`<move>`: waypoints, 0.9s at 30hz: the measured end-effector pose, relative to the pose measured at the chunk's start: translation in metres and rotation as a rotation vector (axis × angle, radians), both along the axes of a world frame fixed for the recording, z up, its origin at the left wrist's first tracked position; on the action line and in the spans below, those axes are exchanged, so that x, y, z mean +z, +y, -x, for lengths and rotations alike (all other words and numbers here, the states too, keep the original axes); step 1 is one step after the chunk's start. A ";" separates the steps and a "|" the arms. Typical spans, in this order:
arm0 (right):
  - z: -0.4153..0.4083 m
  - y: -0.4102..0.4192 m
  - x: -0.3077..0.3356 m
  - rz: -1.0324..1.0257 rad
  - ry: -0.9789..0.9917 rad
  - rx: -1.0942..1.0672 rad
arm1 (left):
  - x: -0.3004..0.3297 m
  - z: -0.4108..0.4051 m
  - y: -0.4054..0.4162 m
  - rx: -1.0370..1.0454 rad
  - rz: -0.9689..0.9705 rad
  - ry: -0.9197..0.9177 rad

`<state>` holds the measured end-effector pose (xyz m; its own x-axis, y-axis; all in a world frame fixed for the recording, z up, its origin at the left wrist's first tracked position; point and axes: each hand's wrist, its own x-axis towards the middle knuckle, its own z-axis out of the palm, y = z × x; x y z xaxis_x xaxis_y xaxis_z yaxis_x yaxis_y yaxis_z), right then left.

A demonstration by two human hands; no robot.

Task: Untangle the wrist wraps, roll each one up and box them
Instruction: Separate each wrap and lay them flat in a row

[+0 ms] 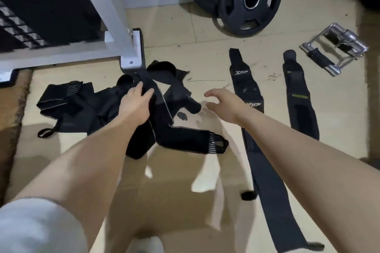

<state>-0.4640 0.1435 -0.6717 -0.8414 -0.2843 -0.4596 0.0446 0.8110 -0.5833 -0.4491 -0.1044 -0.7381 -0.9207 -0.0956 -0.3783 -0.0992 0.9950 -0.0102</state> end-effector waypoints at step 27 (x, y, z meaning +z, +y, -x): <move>0.033 -0.074 0.039 0.734 -0.334 -0.180 | 0.107 0.004 0.002 0.412 -1.214 0.231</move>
